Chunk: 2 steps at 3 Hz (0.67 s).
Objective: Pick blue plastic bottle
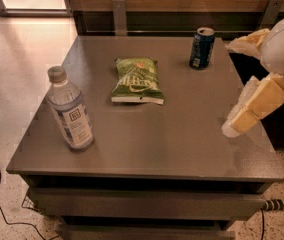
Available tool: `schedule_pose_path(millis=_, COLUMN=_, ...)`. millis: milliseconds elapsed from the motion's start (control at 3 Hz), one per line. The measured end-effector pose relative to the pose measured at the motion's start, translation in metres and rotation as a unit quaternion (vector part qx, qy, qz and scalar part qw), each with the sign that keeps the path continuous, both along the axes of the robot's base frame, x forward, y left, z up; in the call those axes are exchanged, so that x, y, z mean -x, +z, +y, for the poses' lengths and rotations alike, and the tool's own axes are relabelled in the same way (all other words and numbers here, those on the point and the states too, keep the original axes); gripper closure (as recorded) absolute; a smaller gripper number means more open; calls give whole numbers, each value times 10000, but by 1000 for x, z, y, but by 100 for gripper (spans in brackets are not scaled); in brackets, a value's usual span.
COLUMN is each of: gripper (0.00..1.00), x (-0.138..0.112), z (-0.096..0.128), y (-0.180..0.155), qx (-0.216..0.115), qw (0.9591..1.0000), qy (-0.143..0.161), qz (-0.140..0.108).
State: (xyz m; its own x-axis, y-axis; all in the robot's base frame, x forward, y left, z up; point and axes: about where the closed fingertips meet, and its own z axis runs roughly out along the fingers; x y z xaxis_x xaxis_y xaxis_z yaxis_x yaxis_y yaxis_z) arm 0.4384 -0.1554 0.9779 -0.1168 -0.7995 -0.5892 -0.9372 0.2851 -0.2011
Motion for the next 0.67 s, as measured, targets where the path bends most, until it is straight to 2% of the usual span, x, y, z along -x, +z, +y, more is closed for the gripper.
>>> schedule_pose_path(millis=333, gripper=0, x=1, z=27, y=-16, qx=-873, qw=9961, qy=120, qz=-104)
schedule_pose_path(millis=667, gripper=0, x=0, z=57, y=-19, qx=-1590, qw=9863, qy=391, qz=-217)
